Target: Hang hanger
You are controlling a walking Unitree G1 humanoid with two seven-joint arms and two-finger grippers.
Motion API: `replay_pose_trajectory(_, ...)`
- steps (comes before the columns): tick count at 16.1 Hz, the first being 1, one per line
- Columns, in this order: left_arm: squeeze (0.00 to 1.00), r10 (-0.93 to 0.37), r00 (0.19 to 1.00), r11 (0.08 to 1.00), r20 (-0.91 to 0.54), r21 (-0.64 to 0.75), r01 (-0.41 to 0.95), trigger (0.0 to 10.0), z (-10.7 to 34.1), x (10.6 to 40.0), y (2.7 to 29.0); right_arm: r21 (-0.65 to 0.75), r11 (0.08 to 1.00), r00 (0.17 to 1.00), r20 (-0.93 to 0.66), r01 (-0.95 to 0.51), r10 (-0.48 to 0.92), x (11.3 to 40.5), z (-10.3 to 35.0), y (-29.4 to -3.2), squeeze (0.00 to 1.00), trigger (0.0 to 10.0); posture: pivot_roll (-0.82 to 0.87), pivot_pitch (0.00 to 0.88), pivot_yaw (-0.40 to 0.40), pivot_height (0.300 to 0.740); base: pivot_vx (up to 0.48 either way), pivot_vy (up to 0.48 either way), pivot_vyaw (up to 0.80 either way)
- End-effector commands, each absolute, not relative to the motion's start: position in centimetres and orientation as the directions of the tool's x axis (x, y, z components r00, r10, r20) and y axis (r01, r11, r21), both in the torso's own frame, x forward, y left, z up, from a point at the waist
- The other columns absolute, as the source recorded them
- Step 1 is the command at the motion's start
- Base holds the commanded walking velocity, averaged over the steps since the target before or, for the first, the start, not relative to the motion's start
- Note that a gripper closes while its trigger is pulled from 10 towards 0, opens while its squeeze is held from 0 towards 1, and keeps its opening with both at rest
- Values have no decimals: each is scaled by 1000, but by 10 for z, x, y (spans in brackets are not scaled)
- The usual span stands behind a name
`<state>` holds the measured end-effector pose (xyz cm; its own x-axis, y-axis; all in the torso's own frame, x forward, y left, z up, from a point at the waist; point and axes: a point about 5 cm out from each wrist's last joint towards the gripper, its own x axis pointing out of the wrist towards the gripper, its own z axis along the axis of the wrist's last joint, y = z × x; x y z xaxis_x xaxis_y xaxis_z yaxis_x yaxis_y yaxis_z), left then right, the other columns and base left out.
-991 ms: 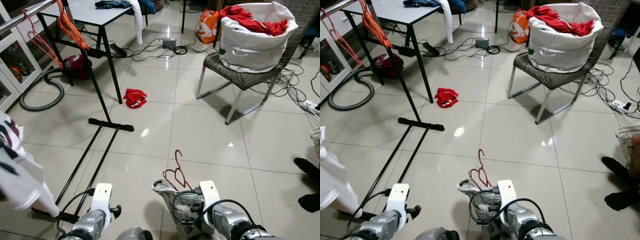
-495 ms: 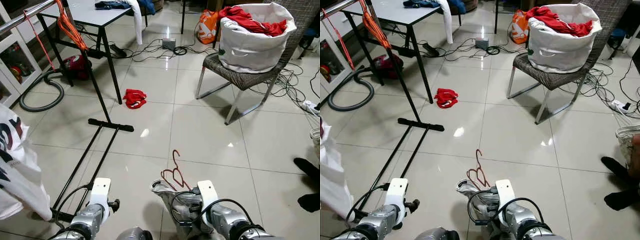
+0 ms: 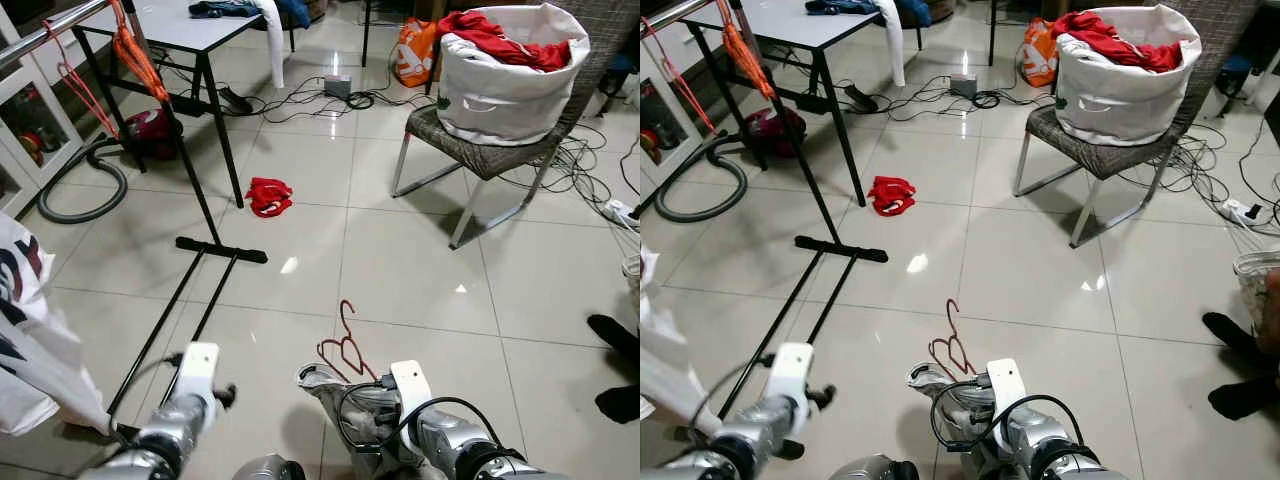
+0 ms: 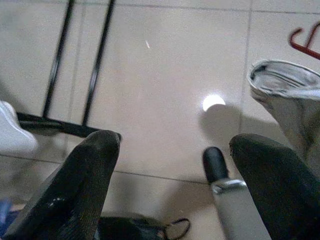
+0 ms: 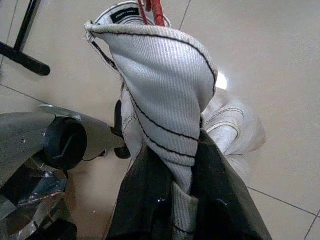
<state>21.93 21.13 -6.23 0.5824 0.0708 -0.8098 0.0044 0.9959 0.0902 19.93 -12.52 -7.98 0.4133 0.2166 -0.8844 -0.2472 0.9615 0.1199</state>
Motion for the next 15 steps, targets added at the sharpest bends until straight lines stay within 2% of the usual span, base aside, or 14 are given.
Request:
replay_pose_trajectory(1, 0, 79, 590, 995, -803, 98, 0, 10000, -59, 223, 215, 108, 956, 426, -877, -273, 221, 204, -77, -123, 0, 10000, -35, 0, 62, 740, 0, 0, 0)
replay_pose_trajectory(5, 0, 39, 568, 999, -822, 24, -35, 10000, -63, 220, 203, 111, 968, 432, -879, -227, 202, 202, -79, -129, 0, 10000, -36, 0, 48, 740, 0, 0, 0)
replay_pose_trajectory(10, 0, 48, 529, 998, -847, 20, -59, 10000, -68, 214, 198, 77, 980, 469, -870, -181, 155, 206, -77, -143, 0, 10000, -27, 0, 37, 740, 0, 0, 0)
replay_pose_trajectory(15, 0, 43, 534, 996, -844, -3, -85, 10000, -66, 217, 202, 61, 971, 486, -857, -231, 170, 218, -70, -138, 0, 10000, -24, 0, 29, 740, 0, 0, 0)
